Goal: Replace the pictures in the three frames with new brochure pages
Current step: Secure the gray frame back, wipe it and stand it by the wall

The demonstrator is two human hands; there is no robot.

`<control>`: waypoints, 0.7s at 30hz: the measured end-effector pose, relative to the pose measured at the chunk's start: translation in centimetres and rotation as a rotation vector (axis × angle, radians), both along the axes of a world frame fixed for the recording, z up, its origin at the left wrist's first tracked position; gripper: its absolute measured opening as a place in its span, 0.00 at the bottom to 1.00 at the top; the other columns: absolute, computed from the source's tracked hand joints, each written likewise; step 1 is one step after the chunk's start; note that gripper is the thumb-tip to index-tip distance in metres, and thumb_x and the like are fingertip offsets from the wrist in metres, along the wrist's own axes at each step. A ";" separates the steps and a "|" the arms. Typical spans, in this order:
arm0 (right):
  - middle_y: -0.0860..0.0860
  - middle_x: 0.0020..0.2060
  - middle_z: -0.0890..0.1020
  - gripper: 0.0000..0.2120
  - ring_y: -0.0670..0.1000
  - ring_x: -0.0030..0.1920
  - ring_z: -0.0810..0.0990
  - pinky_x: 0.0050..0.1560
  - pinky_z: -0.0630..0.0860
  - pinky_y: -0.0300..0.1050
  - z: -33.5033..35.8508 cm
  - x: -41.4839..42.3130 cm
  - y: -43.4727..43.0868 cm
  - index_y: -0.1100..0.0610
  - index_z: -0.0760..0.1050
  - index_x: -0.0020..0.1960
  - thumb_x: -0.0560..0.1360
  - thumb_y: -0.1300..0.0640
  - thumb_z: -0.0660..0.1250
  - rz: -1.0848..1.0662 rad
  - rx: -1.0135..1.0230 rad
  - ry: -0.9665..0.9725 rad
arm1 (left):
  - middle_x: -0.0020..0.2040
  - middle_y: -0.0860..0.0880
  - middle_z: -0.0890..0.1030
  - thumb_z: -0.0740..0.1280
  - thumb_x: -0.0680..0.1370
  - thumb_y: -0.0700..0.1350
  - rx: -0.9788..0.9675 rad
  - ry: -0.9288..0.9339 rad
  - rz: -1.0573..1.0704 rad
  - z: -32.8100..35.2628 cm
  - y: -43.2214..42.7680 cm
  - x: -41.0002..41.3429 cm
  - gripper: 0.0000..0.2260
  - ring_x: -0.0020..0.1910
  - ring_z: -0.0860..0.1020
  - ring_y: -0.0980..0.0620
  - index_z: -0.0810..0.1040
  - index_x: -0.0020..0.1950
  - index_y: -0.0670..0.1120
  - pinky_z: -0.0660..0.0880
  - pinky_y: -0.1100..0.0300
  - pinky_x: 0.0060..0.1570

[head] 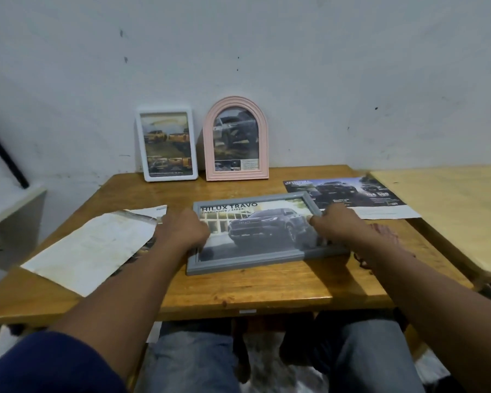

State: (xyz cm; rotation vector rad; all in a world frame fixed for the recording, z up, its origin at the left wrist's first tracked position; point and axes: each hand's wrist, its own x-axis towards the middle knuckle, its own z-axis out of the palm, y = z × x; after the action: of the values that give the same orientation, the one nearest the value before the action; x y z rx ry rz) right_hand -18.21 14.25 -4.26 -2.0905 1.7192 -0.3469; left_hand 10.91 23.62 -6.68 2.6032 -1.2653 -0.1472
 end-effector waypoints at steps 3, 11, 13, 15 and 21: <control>0.56 0.42 0.80 0.15 0.57 0.44 0.80 0.48 0.80 0.55 -0.4 1.4 -0.6 0.60 0.75 0.49 0.76 0.47 0.65 -0.073 0.029 -0.090 | 0.55 0.42 0.81 0.68 0.78 0.51 -0.038 0.081 0.029 0.3 -0.1 -0.1 0.16 0.49 0.76 0.43 0.78 0.61 0.43 0.74 0.51 0.46; 0.64 0.41 0.80 0.07 0.61 0.41 0.81 0.42 0.80 0.52 0.7 1.0 -2.2 0.65 0.72 0.42 0.74 0.61 0.66 -0.206 0.215 -0.440 | 0.55 0.44 0.82 0.67 0.80 0.40 -0.411 0.532 0.149 0.9 -0.5 1.0 0.08 0.44 0.77 0.46 0.80 0.58 0.46 0.74 0.56 0.39; 0.68 0.40 0.81 0.08 0.64 0.38 0.82 0.39 0.83 0.57 1.9 0.5 -2.8 0.72 0.75 0.45 0.69 0.67 0.67 -0.212 0.284 -0.520 | 0.54 0.46 0.80 0.67 0.80 0.38 -0.538 0.667 0.145 1.6 -1.0 1.2 0.12 0.43 0.76 0.49 0.77 0.63 0.47 0.71 0.58 0.36; 0.63 0.35 0.79 0.03 0.59 0.33 0.78 0.29 0.78 0.45 3.6 -0.3 -3.1 0.70 0.76 0.46 0.74 0.69 0.67 -0.188 0.250 -0.580 | 0.50 0.47 0.79 0.68 0.81 0.37 -0.649 0.773 0.122 2.8 -1.6 1.1 0.14 0.43 0.78 0.50 0.75 0.65 0.47 0.72 0.59 0.34; 0.56 0.31 0.72 0.14 0.52 0.30 0.68 0.29 0.65 0.42 7.3 -3.9 -6.7 0.63 0.74 0.38 0.81 0.57 0.67 -0.093 0.020 -0.568 | 0.51 0.45 0.81 0.70 0.80 0.38 -0.809 0.825 -0.028 6.3 -5.6 -0.9 0.17 0.49 0.81 0.47 0.72 0.67 0.47 0.80 0.50 0.50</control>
State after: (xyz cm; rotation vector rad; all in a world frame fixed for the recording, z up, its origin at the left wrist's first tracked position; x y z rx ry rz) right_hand -22.15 7.51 3.09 -1.6761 1.4602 -0.8532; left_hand 10.06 18.04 -0.35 1.5573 -0.8000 -0.5213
